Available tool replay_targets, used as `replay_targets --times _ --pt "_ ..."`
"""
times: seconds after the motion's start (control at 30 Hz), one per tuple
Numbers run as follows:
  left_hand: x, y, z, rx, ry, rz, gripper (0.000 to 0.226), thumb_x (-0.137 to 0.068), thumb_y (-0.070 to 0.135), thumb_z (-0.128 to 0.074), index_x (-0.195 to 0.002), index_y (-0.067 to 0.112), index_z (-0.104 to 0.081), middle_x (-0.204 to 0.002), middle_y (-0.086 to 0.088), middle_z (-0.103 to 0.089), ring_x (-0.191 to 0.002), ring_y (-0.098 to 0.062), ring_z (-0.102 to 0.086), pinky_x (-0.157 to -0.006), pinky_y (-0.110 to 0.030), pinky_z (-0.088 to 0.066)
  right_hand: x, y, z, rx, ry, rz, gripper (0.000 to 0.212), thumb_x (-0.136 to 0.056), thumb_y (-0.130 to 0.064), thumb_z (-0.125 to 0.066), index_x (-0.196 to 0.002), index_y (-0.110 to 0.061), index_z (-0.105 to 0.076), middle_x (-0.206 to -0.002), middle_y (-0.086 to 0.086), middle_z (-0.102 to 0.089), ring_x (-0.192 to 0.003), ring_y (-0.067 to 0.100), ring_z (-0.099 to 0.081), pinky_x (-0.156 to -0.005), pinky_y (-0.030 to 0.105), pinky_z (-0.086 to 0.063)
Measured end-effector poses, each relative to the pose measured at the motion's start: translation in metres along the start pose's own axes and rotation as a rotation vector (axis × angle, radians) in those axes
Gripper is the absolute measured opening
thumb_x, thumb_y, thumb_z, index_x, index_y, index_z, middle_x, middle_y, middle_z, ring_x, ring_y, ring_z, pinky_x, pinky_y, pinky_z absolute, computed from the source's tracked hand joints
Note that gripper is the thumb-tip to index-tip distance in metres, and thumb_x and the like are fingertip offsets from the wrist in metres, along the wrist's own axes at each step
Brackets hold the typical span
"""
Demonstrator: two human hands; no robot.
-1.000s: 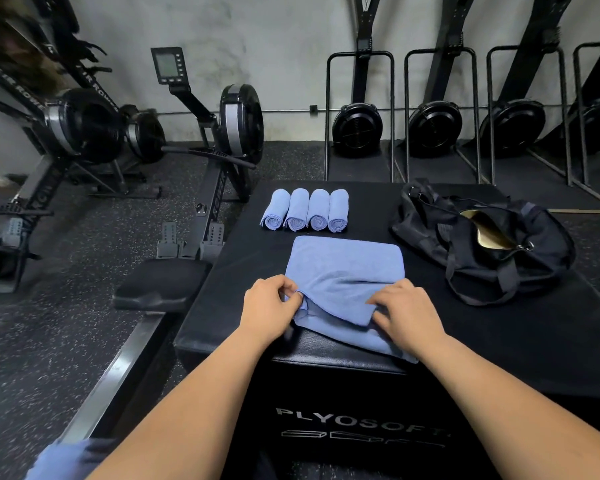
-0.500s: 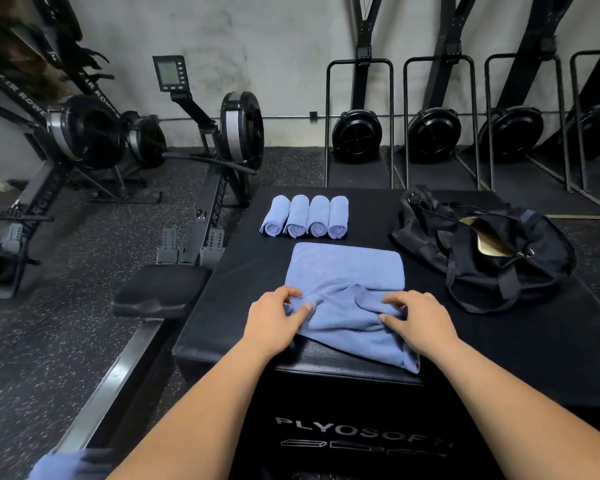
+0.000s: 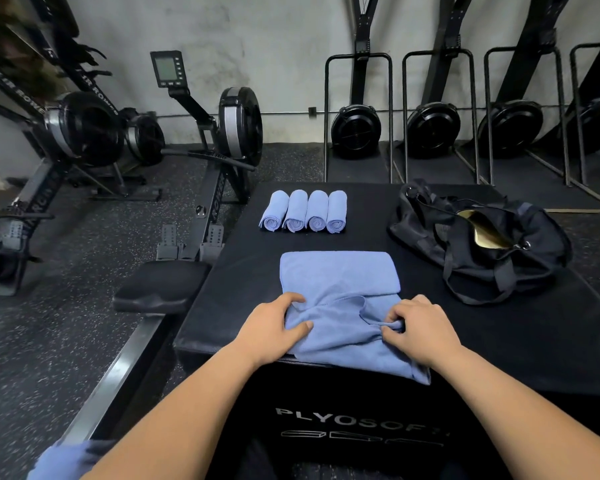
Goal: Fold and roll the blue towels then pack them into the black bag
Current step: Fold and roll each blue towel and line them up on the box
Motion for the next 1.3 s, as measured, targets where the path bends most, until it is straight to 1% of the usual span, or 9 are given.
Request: replay_targets --times 0.13,0.3,0.43,0.53,0.67,0.73,0.83,1.0,1.3 --pt "0.006 -0.007 0.006 0.128 0.048 0.029 0.047 -0.086 0.043 -0.075 -0.129 0.046 -0.058 -0.099 0.016 -0.072 -0.092 -0.003 -0.066 -0.086 -0.022 -0.052 0.005 0.008 0.003 -0.188 0.004 -0.003 0.022 -0.082 -0.055 -0.075 -0.074 -0.036 -0.068 -0.085 -0.017 -0.059 -0.092 0.012 -0.046 -0.078 0.033 -0.043" --pt "0.004 -0.010 0.018 0.335 0.251 0.138 0.044 -0.085 0.017 -0.079 -0.119 0.040 -0.065 -0.085 0.008 -0.074 -0.078 -0.006 -0.066 -0.077 -0.012 -0.048 0.004 0.028 0.024 -0.590 0.184 -0.300 0.013 -0.090 -0.042 -0.077 -0.080 -0.034 -0.076 -0.083 -0.017 -0.073 -0.086 0.006 -0.066 -0.071 0.024 -0.044" --pt "-0.003 -0.014 0.011 0.333 0.207 0.198 0.040 -0.081 0.011 -0.077 -0.109 0.039 -0.070 -0.087 0.006 -0.074 -0.070 -0.005 -0.062 -0.075 -0.019 -0.049 -0.003 0.032 0.019 -0.472 0.098 -0.319 0.010 -0.088 -0.043 -0.077 -0.094 -0.037 -0.072 -0.085 -0.020 -0.072 -0.089 0.010 -0.068 -0.074 0.032 -0.050" --pt "-0.005 -0.016 0.005 0.279 0.148 0.220 0.035 -0.082 0.012 -0.077 -0.105 0.037 -0.075 -0.090 0.012 -0.074 -0.071 -0.001 -0.063 -0.068 -0.008 -0.044 -0.006 0.025 0.013 -0.398 0.026 -0.276 0.028 -0.084 -0.042 -0.080 -0.109 -0.045 -0.067 -0.090 -0.021 -0.069 -0.094 0.014 -0.063 -0.079 0.037 -0.054" --pt "-0.007 -0.020 0.007 0.311 0.193 0.249 0.022 -0.087 0.024 -0.078 -0.101 0.040 -0.077 -0.079 0.007 -0.074 -0.072 -0.002 -0.065 -0.068 -0.012 -0.045 -0.010 0.015 0.022 -0.207 0.152 -0.248 0.006 -0.094 -0.040 -0.068 -0.098 -0.038 -0.072 -0.089 -0.014 -0.068 -0.092 0.021 -0.058 -0.073 0.038 -0.051" --pt "-0.010 -0.022 0.011 0.382 0.265 0.264 0.015 -0.090 0.026 -0.078 -0.097 0.039 -0.079 -0.079 0.004 -0.076 -0.072 -0.003 -0.066 -0.072 -0.018 -0.049 -0.012 0.013 0.029 -0.235 0.248 -0.260 0.013 -0.098 -0.044 -0.062 -0.092 -0.035 -0.070 -0.090 -0.010 -0.067 -0.091 0.023 -0.057 -0.074 0.040 -0.051" --pt "-0.020 -0.023 0.018 0.430 0.345 0.255 0.016 -0.091 0.021 -0.078 -0.098 0.036 -0.079 -0.083 0.006 -0.077 -0.077 -0.007 -0.070 -0.077 -0.023 -0.054 -0.022 0.013 0.031 -0.327 0.315 -0.289 0.023 -0.102 -0.047 -0.057 -0.098 -0.032 -0.073 -0.092 -0.008 -0.065 -0.095 0.024 -0.060 -0.078 0.043 -0.053" --pt "-0.047 -0.026 0.032 0.348 0.373 0.287 0.020 -0.088 0.018 -0.079 -0.102 0.031 -0.074 -0.084 0.011 -0.075 -0.071 -0.001 -0.066 -0.073 -0.017 -0.048 -0.050 0.023 0.027 -0.404 0.264 -0.353 0.023 -0.104 -0.027 -0.055 -0.116 -0.028 -0.074 -0.108 -0.002 -0.074 -0.103 0.031 -0.063 -0.079 0.039 -0.046" --pt "-0.110 -0.039 0.047 0.125 0.326 0.335 0.005 -0.090 0.022 -0.079 -0.094 0.020 -0.076 -0.077 0.012 -0.070 -0.074 -0.001 -0.063 -0.063 -0.008 -0.039 -0.105 0.038 0.015 -0.428 0.193 -0.352 0.023 -0.101 -0.041 -0.059 -0.088 -0.032 -0.074 -0.088 -0.013 -0.073 -0.090 0.023 -0.066 -0.076 0.038 -0.047"
Point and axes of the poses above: each hand's wrist, its own x-axis away from the middle knuckle, its own z-axis out of the back of the hand, y = z × x, the point moved 6 cm from there along -x, towards the middle knuckle
